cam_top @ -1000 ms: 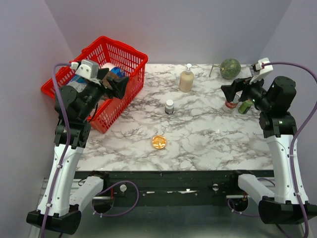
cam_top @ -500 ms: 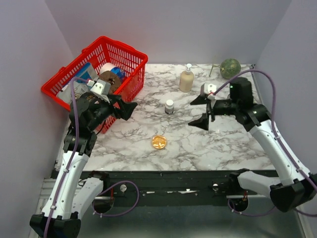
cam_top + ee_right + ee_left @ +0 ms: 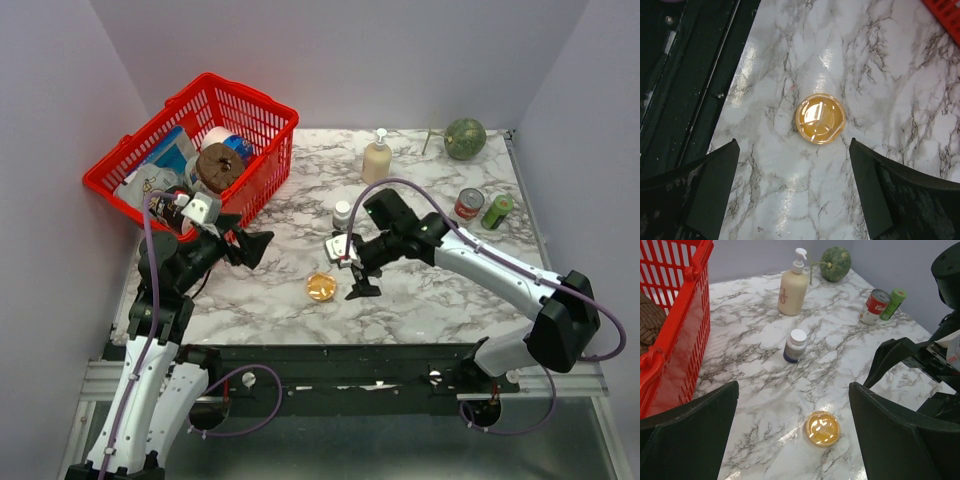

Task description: Sort the pills into containers

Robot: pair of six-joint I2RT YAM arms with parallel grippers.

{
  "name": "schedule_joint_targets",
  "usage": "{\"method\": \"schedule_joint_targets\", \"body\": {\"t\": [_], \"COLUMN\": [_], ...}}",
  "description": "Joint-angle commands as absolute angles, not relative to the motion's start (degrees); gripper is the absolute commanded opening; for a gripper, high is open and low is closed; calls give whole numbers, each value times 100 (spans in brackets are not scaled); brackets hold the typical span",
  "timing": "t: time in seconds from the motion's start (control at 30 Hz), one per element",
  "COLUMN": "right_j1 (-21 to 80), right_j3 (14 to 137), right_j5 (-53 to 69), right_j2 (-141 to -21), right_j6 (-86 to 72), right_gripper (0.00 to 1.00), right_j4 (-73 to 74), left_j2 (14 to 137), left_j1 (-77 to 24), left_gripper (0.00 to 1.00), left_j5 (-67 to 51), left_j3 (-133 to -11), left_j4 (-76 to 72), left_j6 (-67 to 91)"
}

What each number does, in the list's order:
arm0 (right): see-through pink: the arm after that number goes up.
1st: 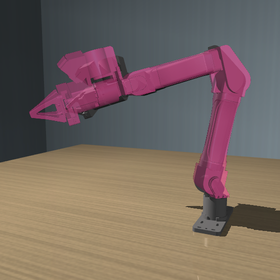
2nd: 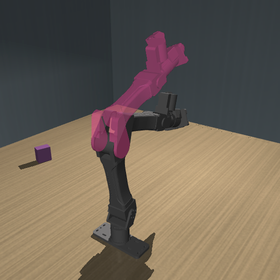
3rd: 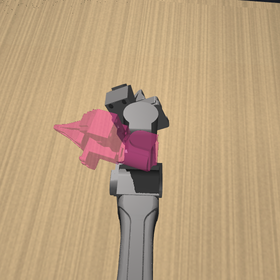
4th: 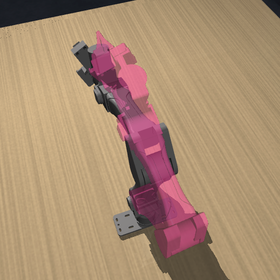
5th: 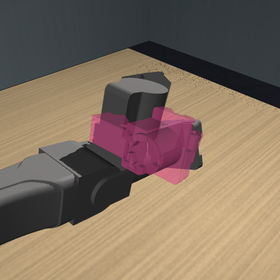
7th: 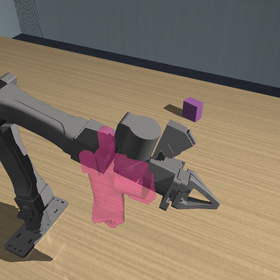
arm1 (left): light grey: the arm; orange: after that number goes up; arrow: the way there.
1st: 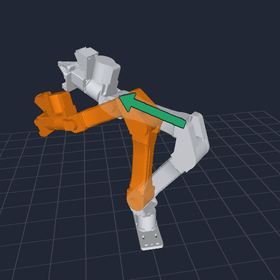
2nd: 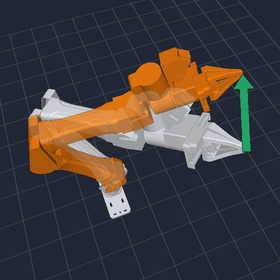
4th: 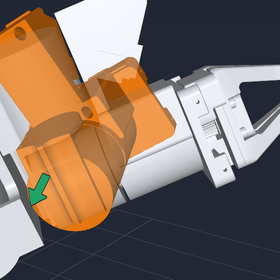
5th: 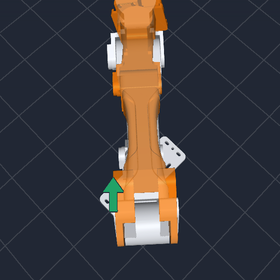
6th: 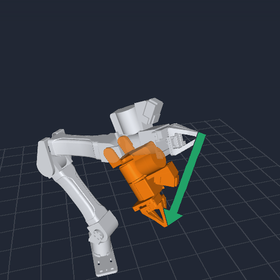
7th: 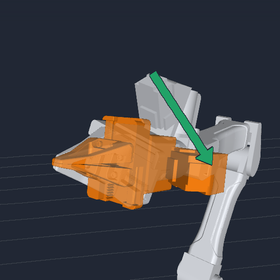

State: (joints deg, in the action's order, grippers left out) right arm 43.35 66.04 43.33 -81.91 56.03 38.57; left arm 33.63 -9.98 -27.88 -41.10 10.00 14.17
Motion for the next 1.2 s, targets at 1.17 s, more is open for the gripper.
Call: {"method": "schedule_joint_targets", "body": {"t": [1.17], "right_j1": [5203], "right_j3": [6723], "right_j5": [2162], "right_j2": [-10538], "right_j6": [4843], "right_gripper": [100], "right_j4": [2039], "left_j2": [1951], "left_j1": [-993], "left_gripper": [99], "left_j5": [-2118], "left_j3": [-2795], "left_j4": [229], "left_j6": [668]}}
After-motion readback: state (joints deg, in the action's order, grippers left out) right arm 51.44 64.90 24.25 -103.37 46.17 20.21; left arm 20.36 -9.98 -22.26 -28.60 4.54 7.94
